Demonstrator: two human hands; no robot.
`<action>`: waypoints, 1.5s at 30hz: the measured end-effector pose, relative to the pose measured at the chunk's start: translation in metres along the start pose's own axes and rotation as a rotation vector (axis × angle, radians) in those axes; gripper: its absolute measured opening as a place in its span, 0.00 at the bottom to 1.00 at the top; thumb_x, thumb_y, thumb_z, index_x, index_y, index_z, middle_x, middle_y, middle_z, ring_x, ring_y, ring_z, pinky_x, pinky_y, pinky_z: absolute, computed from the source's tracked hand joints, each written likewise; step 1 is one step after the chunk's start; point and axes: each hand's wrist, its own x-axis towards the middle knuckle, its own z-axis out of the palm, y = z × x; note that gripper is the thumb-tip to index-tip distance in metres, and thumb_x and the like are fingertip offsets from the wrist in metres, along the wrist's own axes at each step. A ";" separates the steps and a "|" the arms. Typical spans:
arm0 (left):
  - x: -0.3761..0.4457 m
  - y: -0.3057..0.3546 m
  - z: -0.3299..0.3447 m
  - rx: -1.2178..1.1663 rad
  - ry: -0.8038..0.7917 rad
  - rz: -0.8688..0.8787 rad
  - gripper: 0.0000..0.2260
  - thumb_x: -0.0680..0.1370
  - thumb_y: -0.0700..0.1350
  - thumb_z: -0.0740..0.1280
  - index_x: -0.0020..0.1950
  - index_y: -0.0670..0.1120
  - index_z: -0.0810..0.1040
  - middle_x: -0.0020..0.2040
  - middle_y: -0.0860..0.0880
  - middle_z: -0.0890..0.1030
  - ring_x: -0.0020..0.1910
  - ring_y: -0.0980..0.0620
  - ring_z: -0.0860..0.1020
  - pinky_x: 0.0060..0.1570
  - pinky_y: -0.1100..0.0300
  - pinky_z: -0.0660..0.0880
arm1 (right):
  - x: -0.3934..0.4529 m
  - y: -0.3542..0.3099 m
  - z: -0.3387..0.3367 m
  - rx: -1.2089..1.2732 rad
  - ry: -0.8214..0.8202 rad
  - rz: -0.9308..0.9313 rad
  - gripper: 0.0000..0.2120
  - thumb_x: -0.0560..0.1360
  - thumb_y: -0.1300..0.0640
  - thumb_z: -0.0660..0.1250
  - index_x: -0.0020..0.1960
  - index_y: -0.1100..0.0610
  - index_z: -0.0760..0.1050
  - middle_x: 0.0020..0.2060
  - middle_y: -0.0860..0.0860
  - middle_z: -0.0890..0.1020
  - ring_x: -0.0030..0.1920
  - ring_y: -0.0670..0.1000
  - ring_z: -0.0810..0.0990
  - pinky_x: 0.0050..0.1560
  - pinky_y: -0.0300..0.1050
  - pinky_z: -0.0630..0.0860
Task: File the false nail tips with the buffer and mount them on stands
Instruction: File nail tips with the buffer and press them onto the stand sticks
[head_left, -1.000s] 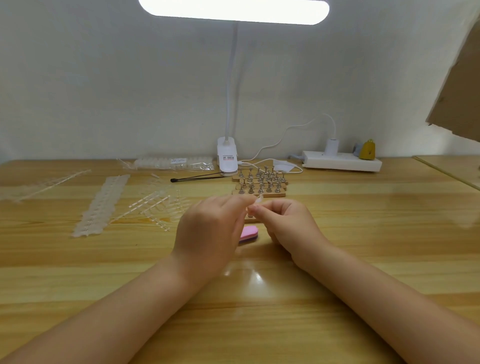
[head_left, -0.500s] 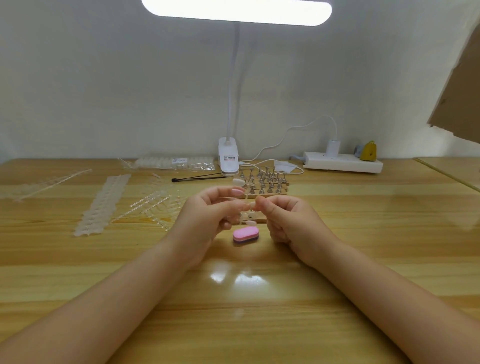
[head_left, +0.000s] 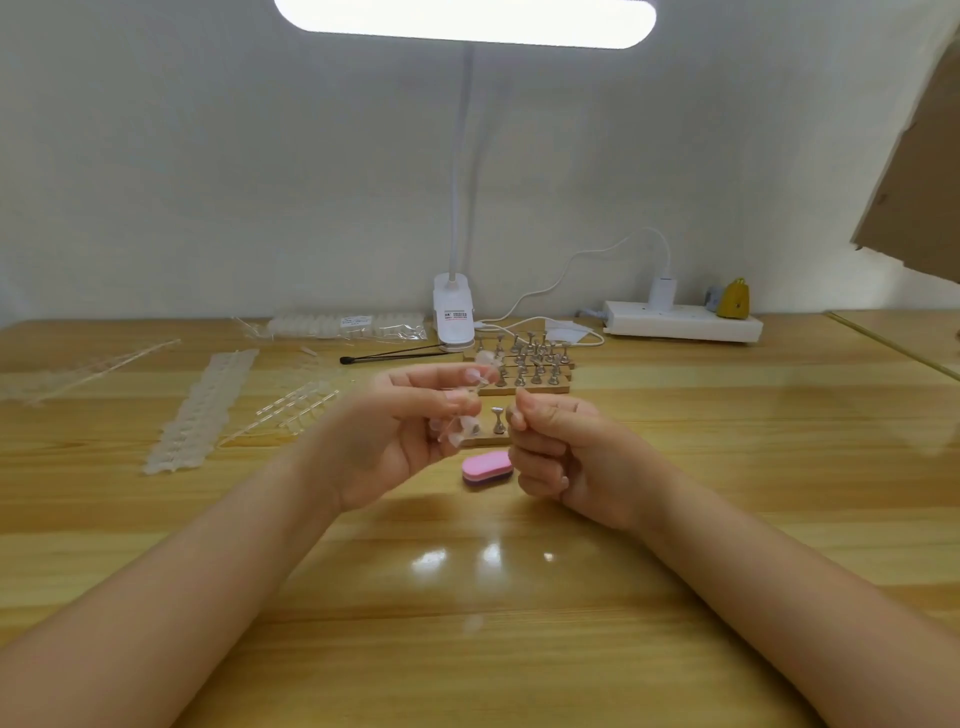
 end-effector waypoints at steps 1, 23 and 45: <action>0.001 0.000 -0.003 0.098 0.080 0.020 0.15 0.69 0.31 0.69 0.56 0.37 0.80 0.38 0.44 0.81 0.33 0.53 0.73 0.32 0.64 0.73 | 0.000 -0.001 -0.001 -0.014 0.041 -0.010 0.12 0.75 0.53 0.65 0.35 0.54 0.77 0.24 0.46 0.64 0.23 0.45 0.62 0.25 0.36 0.57; 0.000 -0.037 0.011 1.744 0.382 0.348 0.12 0.76 0.63 0.62 0.46 0.56 0.77 0.46 0.58 0.78 0.50 0.53 0.74 0.55 0.55 0.68 | 0.005 0.003 -0.009 0.034 0.309 -0.054 0.07 0.71 0.54 0.69 0.40 0.58 0.77 0.25 0.48 0.66 0.21 0.43 0.63 0.19 0.33 0.58; -0.004 -0.038 0.022 1.477 0.388 0.955 0.15 0.74 0.40 0.72 0.56 0.52 0.71 0.49 0.53 0.79 0.43 0.54 0.77 0.45 0.55 0.68 | 0.005 0.006 -0.001 0.073 0.264 -0.027 0.07 0.73 0.56 0.66 0.39 0.56 0.71 0.26 0.49 0.67 0.22 0.43 0.63 0.19 0.32 0.57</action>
